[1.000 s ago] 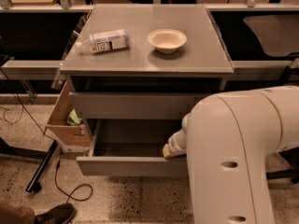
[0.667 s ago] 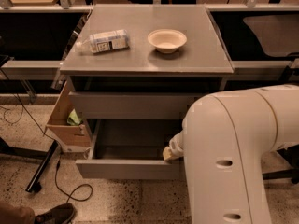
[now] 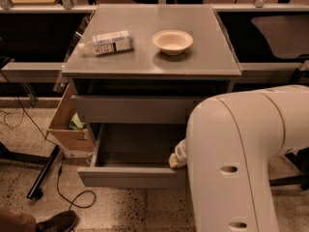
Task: Open middle drawer
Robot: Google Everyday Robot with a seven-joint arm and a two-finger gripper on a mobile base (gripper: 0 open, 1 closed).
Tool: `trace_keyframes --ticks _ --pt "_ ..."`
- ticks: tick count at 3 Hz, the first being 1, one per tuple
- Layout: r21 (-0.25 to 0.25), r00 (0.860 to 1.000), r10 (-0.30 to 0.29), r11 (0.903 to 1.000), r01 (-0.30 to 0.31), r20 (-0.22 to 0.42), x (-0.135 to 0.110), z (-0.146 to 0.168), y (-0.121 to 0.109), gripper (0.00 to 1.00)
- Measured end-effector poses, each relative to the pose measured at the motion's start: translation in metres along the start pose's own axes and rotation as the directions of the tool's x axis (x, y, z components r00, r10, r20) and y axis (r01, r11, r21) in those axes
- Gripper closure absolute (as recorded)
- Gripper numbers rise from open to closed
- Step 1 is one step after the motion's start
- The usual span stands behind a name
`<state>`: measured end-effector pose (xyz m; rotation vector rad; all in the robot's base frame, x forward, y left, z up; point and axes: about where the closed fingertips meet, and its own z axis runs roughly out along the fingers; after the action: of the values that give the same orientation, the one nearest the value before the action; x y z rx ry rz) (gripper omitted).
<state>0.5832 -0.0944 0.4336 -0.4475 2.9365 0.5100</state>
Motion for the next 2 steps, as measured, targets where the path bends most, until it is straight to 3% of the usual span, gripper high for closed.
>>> trace_keyframes --ticks 2 --pt "0.028 0.997 -0.063 0.9975 0.064 -0.048 0.0091 -0.0004 0.0027 1.0"
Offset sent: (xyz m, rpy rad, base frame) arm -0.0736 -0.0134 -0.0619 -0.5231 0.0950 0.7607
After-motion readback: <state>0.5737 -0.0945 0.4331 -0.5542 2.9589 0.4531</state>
